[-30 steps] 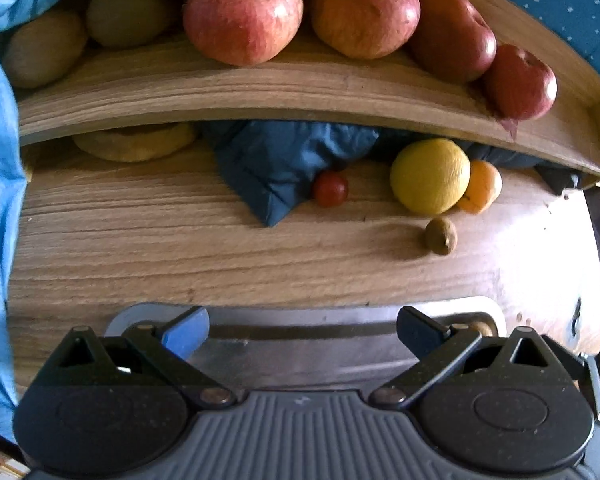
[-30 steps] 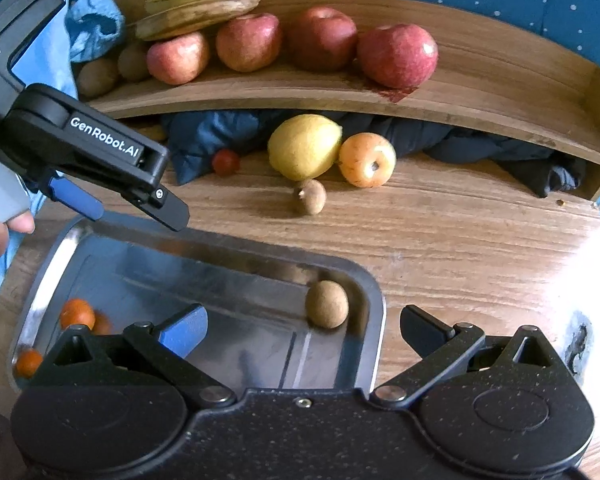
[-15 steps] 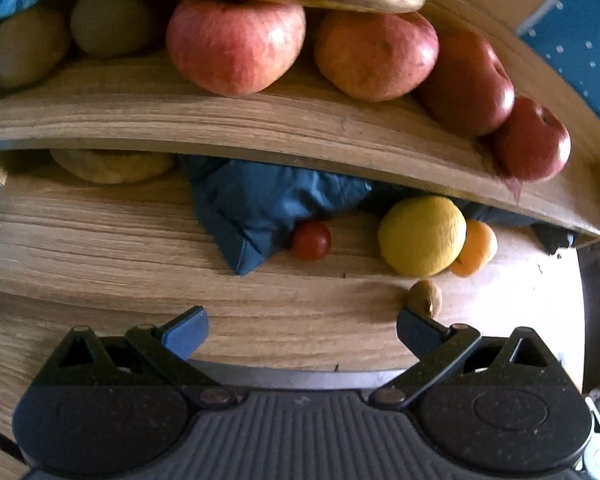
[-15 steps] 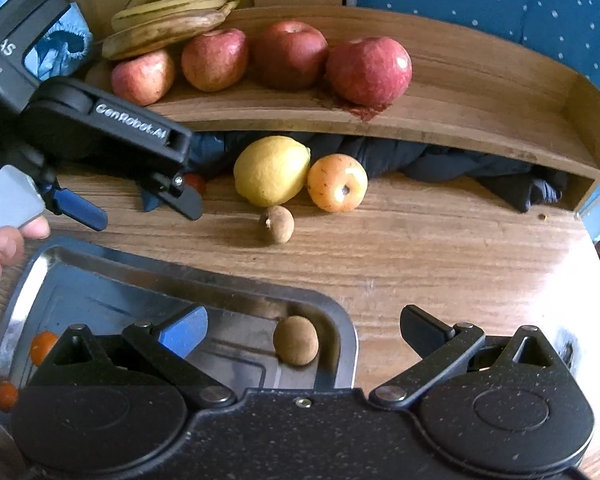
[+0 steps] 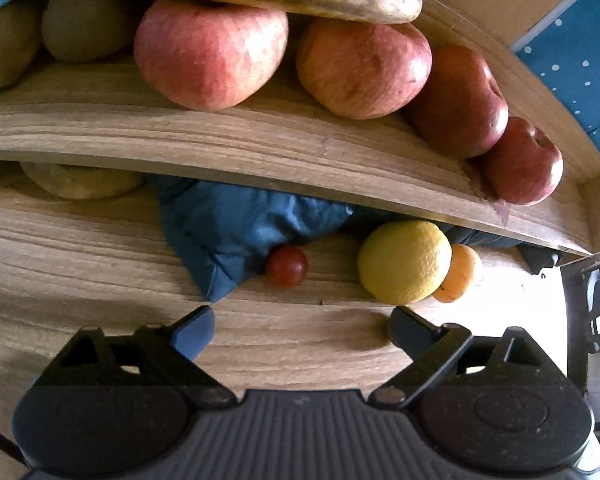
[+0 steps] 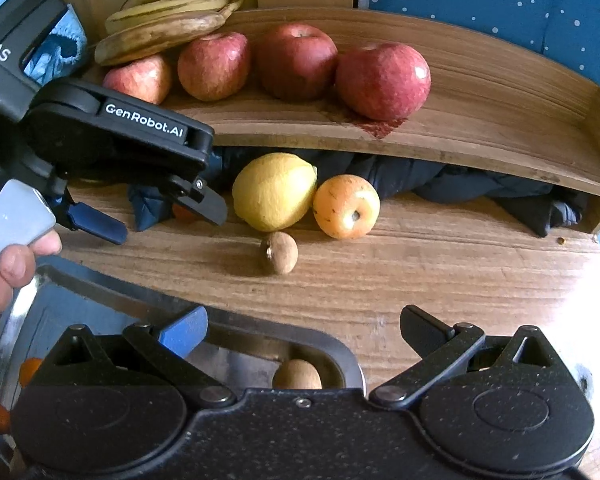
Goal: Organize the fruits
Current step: 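Grasp the small kiwi with the right tool while the left tool grasps the cherry tomato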
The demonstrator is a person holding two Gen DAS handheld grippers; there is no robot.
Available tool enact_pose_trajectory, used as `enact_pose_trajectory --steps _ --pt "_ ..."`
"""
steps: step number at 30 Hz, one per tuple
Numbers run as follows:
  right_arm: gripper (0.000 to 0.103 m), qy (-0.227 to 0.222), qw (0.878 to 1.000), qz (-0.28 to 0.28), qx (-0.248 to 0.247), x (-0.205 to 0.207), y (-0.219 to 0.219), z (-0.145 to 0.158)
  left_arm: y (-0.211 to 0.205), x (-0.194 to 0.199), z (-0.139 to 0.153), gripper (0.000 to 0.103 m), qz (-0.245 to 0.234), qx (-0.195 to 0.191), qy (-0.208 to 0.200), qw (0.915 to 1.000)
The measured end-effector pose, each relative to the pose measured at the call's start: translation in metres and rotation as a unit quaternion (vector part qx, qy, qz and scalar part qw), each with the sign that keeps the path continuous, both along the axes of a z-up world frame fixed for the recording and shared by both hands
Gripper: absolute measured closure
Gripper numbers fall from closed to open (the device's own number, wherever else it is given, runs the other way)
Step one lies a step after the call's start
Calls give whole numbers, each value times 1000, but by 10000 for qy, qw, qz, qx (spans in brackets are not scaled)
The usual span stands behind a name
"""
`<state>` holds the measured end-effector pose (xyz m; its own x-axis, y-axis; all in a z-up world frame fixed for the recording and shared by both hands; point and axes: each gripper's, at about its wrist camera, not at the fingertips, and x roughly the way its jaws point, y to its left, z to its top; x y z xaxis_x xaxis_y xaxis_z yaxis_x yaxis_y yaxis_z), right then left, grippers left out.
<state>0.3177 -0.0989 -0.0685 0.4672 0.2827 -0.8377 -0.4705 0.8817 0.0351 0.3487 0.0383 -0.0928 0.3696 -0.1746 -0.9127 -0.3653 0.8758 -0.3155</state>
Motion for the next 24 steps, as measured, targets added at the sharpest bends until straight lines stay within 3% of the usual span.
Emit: enact_pose_trajectory --steps 11,24 --pt "3 136 9997 95 174 18 9 -11 2 11 -11 21 -14 -100 -107 9999" --pt "25 280 9989 248 270 29 18 -17 2 23 -13 40 22 35 -208 9998"
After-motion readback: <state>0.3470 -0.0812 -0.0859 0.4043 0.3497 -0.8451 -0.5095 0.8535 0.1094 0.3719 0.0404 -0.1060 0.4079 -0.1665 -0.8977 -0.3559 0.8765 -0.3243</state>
